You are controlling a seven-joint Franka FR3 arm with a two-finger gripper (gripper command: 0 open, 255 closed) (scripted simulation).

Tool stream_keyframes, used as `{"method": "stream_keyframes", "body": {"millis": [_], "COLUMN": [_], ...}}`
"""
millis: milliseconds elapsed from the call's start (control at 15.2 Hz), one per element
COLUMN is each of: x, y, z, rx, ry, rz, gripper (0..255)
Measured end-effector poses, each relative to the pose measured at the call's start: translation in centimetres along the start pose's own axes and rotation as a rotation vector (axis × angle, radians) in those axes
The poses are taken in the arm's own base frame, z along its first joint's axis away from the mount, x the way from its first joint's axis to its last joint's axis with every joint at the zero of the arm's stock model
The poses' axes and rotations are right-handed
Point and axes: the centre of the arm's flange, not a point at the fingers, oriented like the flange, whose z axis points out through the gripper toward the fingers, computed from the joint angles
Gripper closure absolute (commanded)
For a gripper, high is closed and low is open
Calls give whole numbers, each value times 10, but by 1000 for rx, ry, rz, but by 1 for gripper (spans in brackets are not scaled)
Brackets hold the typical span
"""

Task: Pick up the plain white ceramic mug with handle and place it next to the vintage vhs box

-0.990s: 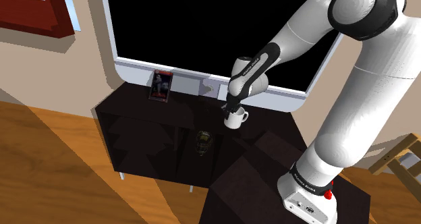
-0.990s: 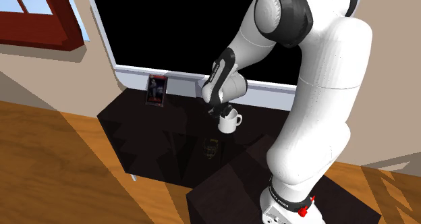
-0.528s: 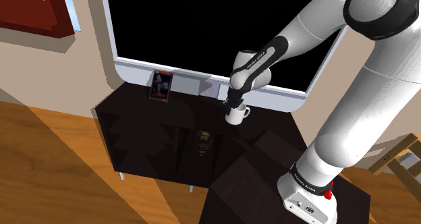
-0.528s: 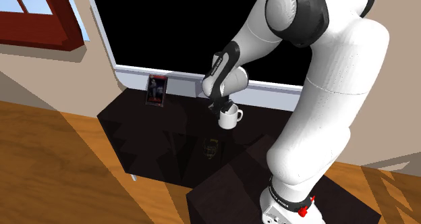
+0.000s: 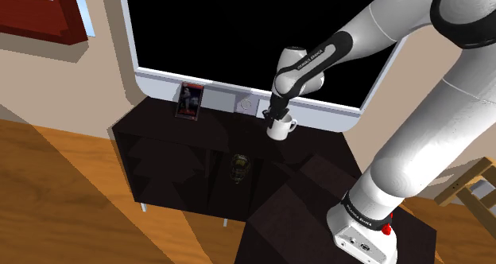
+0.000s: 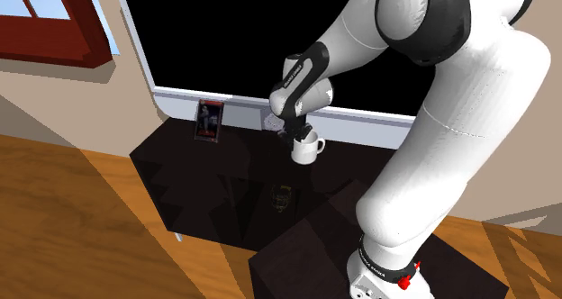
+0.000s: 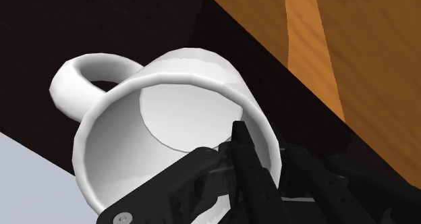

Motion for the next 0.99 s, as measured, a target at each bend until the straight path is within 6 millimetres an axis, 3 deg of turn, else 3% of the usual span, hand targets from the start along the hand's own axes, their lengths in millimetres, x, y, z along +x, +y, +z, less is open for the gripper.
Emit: {"method": "stream_keyframes", "body": {"millis": [990], "x": [1], "y": [0], "z": [-78], "rx": [0], "ry": [0], "rz": [0], "gripper": [255]}}
